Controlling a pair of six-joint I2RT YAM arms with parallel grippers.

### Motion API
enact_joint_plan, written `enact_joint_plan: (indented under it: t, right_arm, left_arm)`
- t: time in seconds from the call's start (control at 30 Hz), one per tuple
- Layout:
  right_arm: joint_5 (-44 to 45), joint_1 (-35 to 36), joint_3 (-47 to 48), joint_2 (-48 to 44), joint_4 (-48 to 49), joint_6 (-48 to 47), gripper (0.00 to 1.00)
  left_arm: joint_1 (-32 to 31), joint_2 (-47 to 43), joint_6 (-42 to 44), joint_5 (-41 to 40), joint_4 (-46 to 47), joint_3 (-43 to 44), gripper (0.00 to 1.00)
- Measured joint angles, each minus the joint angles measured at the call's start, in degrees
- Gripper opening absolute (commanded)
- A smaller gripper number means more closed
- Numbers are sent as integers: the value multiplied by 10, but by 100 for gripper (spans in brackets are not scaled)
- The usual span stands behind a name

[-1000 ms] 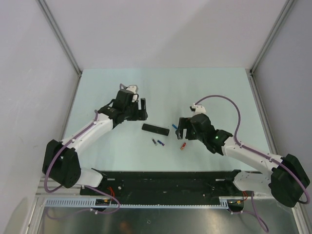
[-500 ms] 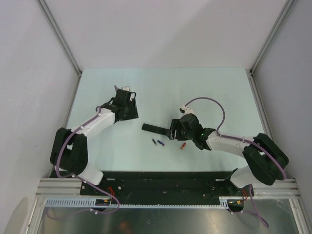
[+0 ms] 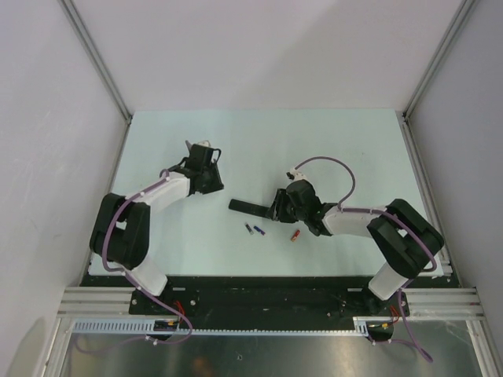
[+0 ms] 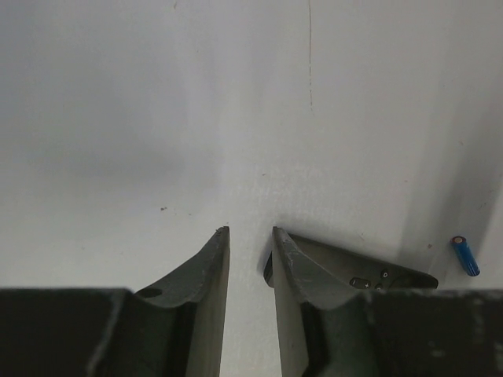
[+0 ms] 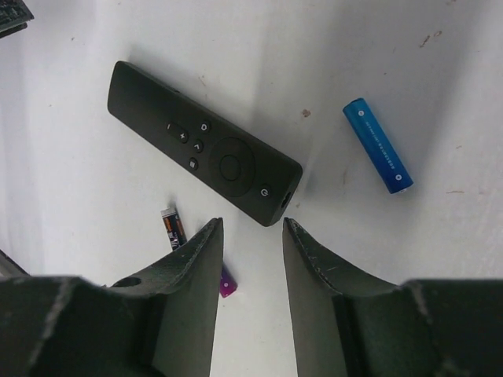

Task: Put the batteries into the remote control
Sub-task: Adjust the remote control at the center of the board.

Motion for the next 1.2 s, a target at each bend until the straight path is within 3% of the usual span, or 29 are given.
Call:
enact_joint_plan:
  t: [0.33,0.5,1.2]
  right_arm:
    - [-18,-15,5,36,23,12,52]
    - [-27,-23,15,49,35,13,53]
    - [-46,-32,77,85,-6,-47,47]
  left_arm:
    - [7,37,-18,20,21,-2,44]
    - [7,37,-30,42,37,-23,45]
    - [-30,-20,-80,92,111,-138,29]
